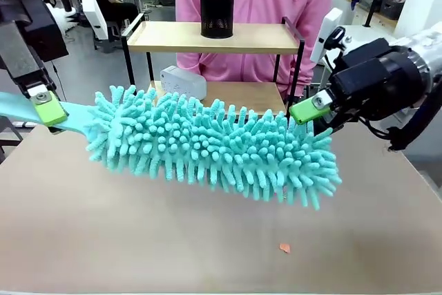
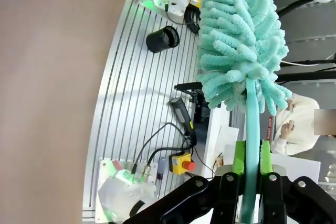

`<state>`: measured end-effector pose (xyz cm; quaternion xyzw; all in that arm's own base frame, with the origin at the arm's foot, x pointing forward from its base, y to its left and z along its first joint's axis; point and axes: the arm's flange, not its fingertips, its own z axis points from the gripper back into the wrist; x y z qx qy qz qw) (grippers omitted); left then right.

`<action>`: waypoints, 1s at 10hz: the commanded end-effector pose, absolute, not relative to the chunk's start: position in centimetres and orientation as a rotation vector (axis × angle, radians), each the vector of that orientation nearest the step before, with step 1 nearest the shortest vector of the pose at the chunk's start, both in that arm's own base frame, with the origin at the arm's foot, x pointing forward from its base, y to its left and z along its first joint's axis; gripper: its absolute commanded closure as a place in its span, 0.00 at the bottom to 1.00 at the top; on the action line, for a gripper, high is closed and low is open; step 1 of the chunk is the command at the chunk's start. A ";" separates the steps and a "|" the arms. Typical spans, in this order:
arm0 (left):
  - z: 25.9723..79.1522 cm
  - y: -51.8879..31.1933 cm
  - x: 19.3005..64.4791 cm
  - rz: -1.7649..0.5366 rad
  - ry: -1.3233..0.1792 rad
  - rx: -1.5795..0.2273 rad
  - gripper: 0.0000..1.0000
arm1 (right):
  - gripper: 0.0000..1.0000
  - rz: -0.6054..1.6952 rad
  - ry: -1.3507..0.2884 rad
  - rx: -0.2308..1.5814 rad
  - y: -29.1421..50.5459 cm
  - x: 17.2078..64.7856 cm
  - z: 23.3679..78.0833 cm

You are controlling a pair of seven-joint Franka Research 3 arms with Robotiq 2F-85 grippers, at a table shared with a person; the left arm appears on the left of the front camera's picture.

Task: Clean the shelf.
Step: Hand the Duster back to the human.

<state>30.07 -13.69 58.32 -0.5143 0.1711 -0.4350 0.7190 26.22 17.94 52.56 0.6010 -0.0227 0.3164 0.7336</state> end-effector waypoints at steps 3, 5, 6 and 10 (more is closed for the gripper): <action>58.0 -14.1 30.1 -0.935 0.347 -1.162 0.88 | 0.00 0.745 -0.016 1.340 18.8 25.6 52.4; 57.9 -14.1 30.3 -0.893 0.326 -1.164 0.88 | 0.00 0.748 -0.003 1.300 19.2 25.4 52.0; 58.0 -14.1 30.4 -0.888 0.320 -1.173 0.88 | 0.00 0.754 0.000 1.310 19.3 25.4 52.0; 58.0 -14.1 30.3 -0.887 0.327 -1.176 0.88 | 0.59 0.809 0.019 1.324 19.1 25.3 52.0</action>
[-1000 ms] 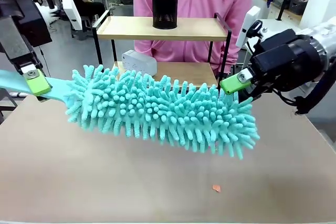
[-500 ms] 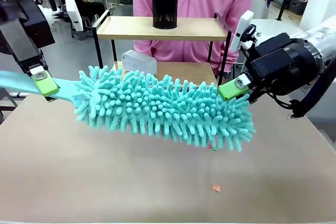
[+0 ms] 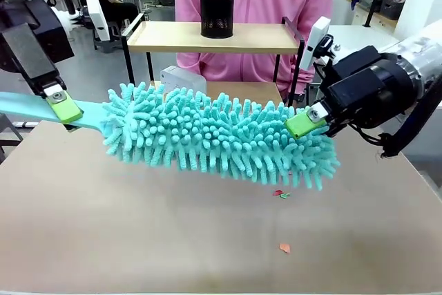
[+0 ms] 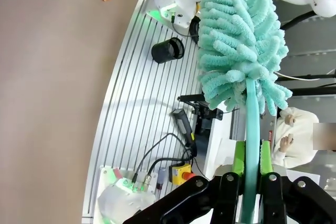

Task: Clean the shelf.
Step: Hand the Duster back to the human.

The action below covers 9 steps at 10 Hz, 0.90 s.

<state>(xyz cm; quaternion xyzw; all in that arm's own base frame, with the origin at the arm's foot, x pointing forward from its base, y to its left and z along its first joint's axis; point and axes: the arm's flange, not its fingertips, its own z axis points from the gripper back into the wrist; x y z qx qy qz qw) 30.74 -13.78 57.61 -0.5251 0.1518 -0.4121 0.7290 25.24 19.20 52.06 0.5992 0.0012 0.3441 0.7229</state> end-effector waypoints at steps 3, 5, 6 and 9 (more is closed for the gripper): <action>58.0 -14.2 30.4 -0.890 0.333 -1.166 0.88 | 0.65 0.804 0.023 1.330 18.9 25.3 52.0; 58.0 -14.3 30.4 -0.891 0.335 -1.162 0.88 | 1.00 0.805 0.025 1.332 18.9 25.3 52.0; 58.1 -14.3 30.4 -0.892 0.336 -1.160 0.88 | 1.00 0.803 0.024 1.333 18.9 25.4 52.0; 58.1 -14.3 30.4 -0.895 0.340 -1.158 0.88 | 1.00 0.804 0.033 1.329 18.9 25.4 51.9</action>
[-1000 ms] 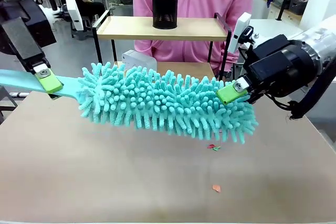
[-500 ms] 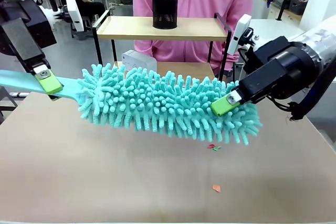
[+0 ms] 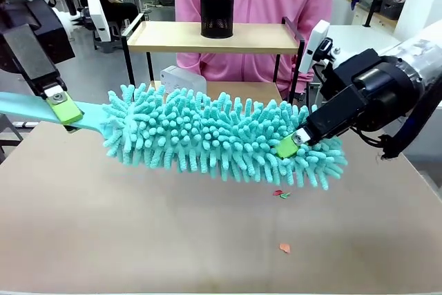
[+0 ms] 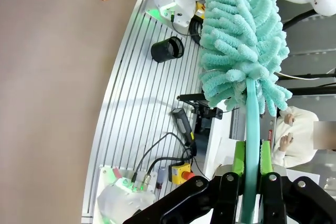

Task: Clean the shelf.
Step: Hand the Duster back to the human.

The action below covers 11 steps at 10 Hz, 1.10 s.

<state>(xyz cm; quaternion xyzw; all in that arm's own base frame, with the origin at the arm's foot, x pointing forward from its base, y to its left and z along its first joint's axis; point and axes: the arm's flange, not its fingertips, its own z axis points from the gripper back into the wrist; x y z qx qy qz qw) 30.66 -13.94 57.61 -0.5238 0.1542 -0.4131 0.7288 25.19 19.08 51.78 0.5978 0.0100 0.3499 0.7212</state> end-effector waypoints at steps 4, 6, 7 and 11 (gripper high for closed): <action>58.1 -14.4 30.4 -0.886 0.341 -1.156 0.66 | 1.00 0.793 0.043 1.333 18.7 25.5 51.7; 58.1 -14.4 30.3 -0.891 0.342 -1.142 0.10 | 1.00 0.793 0.042 1.333 18.6 25.5 51.7; 58.1 -14.4 30.3 -0.889 0.339 -1.147 0.00 | 1.00 0.793 0.035 1.335 18.5 25.5 51.7; 58.1 -13.8 30.6 -0.872 0.323 -1.161 0.00 | 1.00 0.789 0.036 1.336 18.4 25.5 51.7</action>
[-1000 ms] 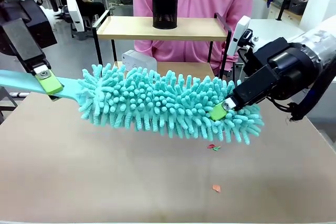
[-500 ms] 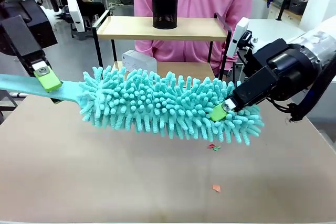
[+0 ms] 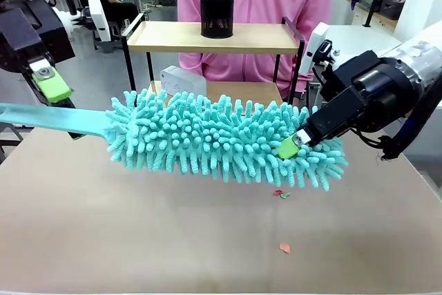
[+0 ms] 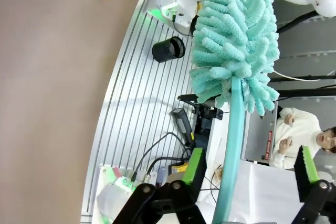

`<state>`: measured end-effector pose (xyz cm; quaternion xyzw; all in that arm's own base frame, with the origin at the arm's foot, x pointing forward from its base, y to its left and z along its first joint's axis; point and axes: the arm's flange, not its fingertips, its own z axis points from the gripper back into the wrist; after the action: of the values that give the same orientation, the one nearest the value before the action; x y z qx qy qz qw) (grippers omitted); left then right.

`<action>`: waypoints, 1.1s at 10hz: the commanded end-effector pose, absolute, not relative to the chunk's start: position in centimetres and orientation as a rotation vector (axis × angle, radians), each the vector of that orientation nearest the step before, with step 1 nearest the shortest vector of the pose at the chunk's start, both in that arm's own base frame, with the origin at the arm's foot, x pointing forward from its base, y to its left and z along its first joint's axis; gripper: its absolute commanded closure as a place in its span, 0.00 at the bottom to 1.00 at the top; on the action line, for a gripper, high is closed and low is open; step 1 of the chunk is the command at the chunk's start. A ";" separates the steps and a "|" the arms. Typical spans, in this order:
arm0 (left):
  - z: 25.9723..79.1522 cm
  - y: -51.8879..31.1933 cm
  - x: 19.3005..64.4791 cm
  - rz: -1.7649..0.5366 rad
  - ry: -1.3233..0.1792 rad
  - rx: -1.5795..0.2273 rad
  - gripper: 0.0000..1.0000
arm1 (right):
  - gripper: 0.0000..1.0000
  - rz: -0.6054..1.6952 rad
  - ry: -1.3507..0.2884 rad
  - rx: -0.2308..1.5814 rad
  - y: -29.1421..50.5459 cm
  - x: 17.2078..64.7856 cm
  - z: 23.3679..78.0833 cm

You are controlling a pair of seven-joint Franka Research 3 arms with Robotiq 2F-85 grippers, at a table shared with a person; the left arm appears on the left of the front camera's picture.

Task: Clean the shelf.
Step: Hand the Duster back to the human.

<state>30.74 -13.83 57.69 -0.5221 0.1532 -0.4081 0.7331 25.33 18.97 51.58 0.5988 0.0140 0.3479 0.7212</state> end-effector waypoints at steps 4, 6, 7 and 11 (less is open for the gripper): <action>57.9 -11.3 31.6 -0.771 0.249 -1.196 0.00 | 1.00 0.782 0.029 1.343 17.5 25.5 52.0; 58.0 -9.0 32.9 -0.670 0.155 -1.220 0.00 | 1.00 0.760 -0.003 1.344 15.8 25.5 52.6; 58.0 -7.0 33.8 -0.576 0.074 -1.237 0.00 | 1.00 0.744 -0.024 1.347 14.3 25.5 53.1; 56.5 3.3 36.3 0.022 -0.352 -1.452 0.00 | 1.00 0.682 -0.210 1.428 6.6 24.9 56.0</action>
<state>36.89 5.15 57.13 -0.6477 -0.0968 -0.0537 0.7538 25.44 8.26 54.96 0.6204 -0.0580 0.3103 0.7180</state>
